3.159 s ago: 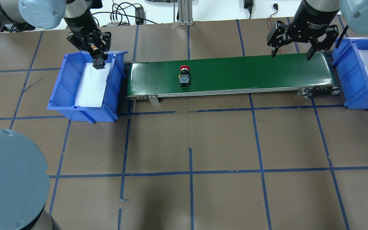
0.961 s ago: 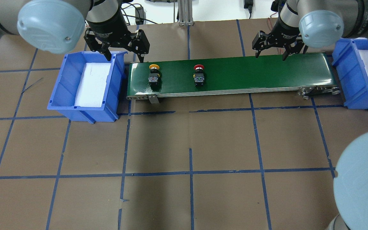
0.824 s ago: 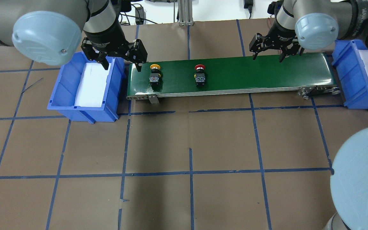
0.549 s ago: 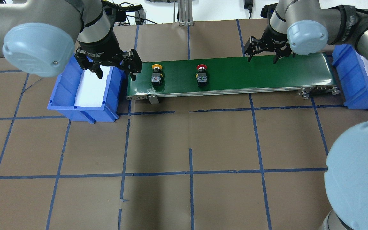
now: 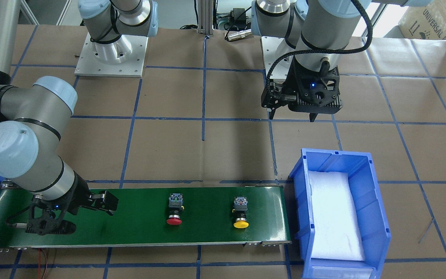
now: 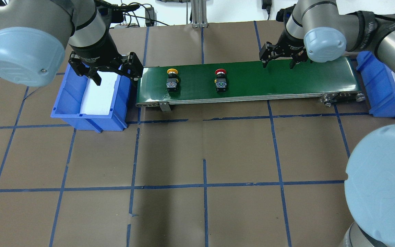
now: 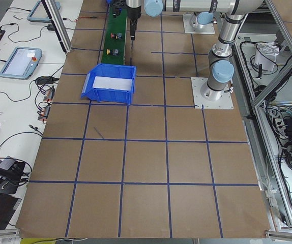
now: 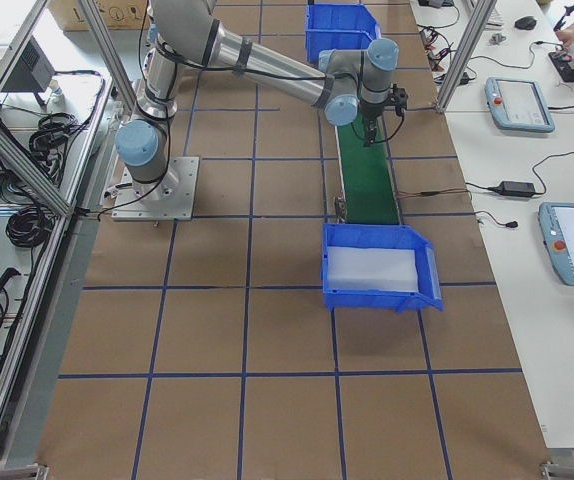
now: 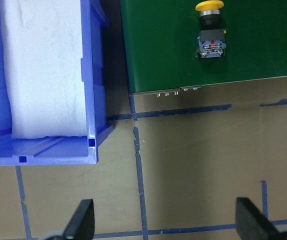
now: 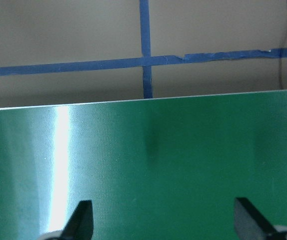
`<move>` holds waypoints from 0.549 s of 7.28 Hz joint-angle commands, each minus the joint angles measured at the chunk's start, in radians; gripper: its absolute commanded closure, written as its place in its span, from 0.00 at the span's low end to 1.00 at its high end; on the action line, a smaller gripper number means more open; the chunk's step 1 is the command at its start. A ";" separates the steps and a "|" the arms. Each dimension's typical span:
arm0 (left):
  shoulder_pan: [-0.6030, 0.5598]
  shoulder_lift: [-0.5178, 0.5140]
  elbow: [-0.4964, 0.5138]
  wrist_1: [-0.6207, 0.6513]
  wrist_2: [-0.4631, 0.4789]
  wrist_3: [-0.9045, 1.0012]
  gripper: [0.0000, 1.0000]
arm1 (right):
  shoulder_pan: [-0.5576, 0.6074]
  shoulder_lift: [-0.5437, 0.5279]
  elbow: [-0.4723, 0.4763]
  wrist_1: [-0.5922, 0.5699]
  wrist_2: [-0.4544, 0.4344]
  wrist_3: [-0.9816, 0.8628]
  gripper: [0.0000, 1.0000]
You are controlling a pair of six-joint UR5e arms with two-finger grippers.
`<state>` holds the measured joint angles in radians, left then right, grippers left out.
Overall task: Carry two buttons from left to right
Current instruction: 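Withdraw the left gripper over the bin while the right gripper lowers toward the red button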
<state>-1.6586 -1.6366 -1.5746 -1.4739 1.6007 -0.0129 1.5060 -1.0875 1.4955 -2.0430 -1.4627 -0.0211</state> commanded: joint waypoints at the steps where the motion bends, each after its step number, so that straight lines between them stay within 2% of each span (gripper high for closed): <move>1: 0.002 0.015 -0.004 -0.035 0.004 -0.001 0.00 | 0.008 0.011 0.000 0.000 0.016 0.001 0.00; 4: 0.037 -0.015 0.005 -0.017 0.002 0.002 0.00 | 0.019 0.020 0.003 -0.009 0.016 0.007 0.00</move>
<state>-1.6422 -1.6399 -1.5729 -1.4955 1.6035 -0.0111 1.5205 -1.0731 1.4977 -2.0503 -1.4468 -0.0180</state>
